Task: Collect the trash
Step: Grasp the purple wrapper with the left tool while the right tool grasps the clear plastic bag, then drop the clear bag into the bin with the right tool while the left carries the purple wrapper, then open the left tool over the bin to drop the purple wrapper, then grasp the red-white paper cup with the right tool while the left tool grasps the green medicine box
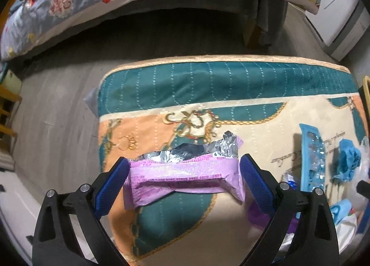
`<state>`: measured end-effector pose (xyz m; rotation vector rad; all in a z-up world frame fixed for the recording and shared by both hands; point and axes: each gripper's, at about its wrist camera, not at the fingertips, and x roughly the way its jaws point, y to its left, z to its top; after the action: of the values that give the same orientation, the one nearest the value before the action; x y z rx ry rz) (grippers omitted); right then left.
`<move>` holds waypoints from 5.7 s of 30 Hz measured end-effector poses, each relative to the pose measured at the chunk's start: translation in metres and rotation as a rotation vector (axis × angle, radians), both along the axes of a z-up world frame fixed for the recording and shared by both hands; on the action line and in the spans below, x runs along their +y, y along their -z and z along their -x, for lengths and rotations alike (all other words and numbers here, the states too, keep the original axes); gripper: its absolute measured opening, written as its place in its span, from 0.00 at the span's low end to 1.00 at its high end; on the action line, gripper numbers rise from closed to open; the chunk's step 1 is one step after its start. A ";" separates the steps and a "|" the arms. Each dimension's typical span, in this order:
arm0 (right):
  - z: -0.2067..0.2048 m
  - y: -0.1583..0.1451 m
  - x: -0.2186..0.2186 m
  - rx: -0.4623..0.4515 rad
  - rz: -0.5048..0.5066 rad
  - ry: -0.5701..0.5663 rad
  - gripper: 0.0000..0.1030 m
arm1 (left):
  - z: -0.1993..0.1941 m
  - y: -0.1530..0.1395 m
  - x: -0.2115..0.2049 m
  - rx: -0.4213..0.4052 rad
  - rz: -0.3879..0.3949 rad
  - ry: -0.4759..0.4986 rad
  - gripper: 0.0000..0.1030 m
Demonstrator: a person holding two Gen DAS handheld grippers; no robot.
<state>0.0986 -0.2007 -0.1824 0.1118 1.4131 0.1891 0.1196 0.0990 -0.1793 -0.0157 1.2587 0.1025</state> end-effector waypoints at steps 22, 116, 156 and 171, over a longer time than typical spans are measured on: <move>0.014 -0.063 -0.019 -0.160 -0.075 -0.030 0.32 | 0.013 -0.062 -0.022 -0.122 0.018 0.046 0.52; 0.013 -0.142 -0.152 -0.371 -0.072 0.244 0.94 | 0.073 -0.182 -0.158 -0.417 0.092 0.260 0.94; 0.095 -0.052 0.060 -0.211 -0.030 -0.339 0.28 | 0.125 -0.113 -0.049 -0.227 0.062 -0.032 0.94; 0.055 -0.066 0.032 -0.217 -0.009 -0.359 0.28 | 0.119 -0.072 -0.090 -0.102 0.097 0.044 0.94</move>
<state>0.0437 -0.1691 -0.1160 -0.1534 1.2070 0.4900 0.0002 0.0091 -0.1076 -0.0765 1.1605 0.0025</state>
